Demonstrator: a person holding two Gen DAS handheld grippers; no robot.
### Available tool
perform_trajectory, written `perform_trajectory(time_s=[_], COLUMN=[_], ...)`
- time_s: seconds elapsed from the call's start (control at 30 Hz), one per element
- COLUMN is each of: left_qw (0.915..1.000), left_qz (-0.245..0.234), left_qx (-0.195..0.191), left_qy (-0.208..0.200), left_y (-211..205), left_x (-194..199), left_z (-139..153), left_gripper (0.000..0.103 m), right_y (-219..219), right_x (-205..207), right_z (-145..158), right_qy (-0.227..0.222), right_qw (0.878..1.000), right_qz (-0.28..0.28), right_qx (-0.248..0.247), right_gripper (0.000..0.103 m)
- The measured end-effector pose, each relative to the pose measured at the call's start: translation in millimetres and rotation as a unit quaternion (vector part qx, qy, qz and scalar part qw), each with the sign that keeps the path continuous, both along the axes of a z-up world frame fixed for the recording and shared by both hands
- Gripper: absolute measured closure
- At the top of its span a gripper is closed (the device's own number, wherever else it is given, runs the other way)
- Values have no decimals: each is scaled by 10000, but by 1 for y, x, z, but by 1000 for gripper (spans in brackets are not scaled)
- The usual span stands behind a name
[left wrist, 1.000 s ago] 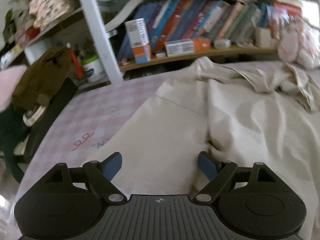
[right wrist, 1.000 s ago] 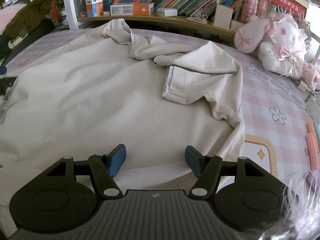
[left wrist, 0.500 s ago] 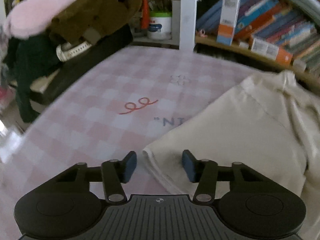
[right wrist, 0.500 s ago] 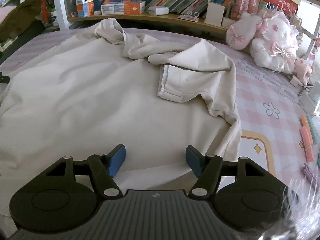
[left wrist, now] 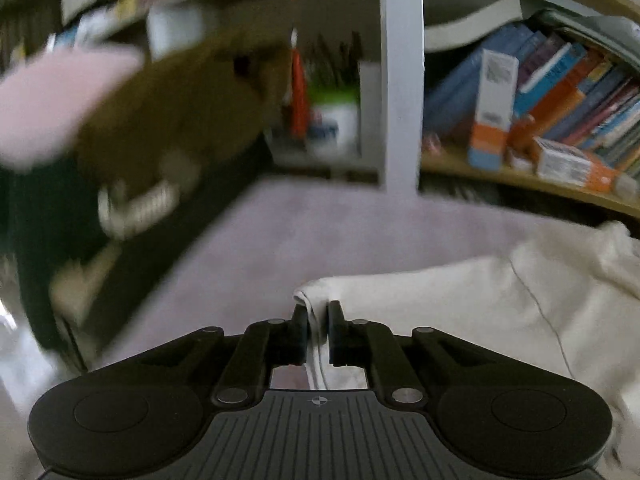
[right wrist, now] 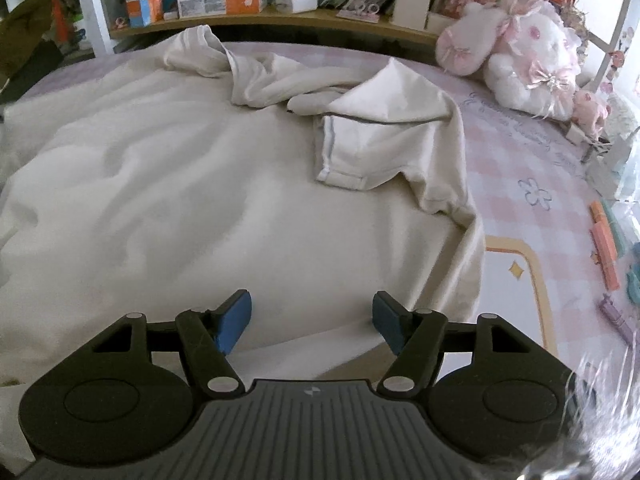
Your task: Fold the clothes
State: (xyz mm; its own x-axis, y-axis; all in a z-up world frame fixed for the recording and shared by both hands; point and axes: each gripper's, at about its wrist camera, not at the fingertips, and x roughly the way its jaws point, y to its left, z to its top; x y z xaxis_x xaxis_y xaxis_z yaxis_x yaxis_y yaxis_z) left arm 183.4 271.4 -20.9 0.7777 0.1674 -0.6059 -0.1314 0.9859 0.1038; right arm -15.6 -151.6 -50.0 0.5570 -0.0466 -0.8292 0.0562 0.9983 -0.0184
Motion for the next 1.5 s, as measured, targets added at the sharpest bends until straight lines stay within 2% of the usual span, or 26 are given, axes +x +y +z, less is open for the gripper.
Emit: perform_trajectory(time_s=[0.1,0.27,0.37,0.43,0.47,0.5,0.6,0.7,0.77,0.87,1.0,1.13,1.27,1.4,1.5], left_qw=[9992,9971,9975,9984,9982,9978,9974,9969,9952,9911,9857,9784,9728,9747,9780], left_qz=[-29,241,354,307,258,180,-165,-675,-967,-1317,-1592,-1887,-2146,-1969,-1766], left_qx=[335,540,538,483,518,585,668,403,175,-169,-541,-834,-855,-679,-696], left_qy=[-211,-474,-298,23,174,250,203,62,-4,-85,-136,-95,176,815,863], left_y=[4,20,28,30,29,25,8,-25,-52,-90,-140,-181,-212,-224,-220], left_x=[35,69,78,79,77,71,37,-12,-45,-90,-135,-158,-166,-166,-173], left_z=[21,43,39,31,26,23,18,17,17,15,10,4,-7,-30,-37], left_gripper=[95,95,94,86,86,86,75,67,56,52,52,52,52,52,52], right_y=[7,7,2,0,0,0,2,2,1,-4,-11,-19,-22,-21,-21], right_x=[2,-4,-10,-13,-14,-14,-12,-6,-1,11,30,52,74,94,108], right_z=[2,9,9,9,9,9,12,14,14,14,11,7,4,1,-3], right_qy=[61,25,38,37,29,5,-108,-248,-332,-400,-480,-527,-555,-528,-470], right_qw=[10000,9998,9996,9994,9994,9994,9994,9989,9982,9968,9944,9917,9884,9862,9859], right_qz=[42,-64,-227,-278,-282,-259,-130,69,216,430,709,981,1253,1447,1527], right_qx=[-57,-207,-184,-179,-187,-208,-293,-380,-455,-539,-624,-648,-653,-599,-499], right_gripper=[37,36,36,36,36,36,36,36,36,36,38,38,39,43,52])
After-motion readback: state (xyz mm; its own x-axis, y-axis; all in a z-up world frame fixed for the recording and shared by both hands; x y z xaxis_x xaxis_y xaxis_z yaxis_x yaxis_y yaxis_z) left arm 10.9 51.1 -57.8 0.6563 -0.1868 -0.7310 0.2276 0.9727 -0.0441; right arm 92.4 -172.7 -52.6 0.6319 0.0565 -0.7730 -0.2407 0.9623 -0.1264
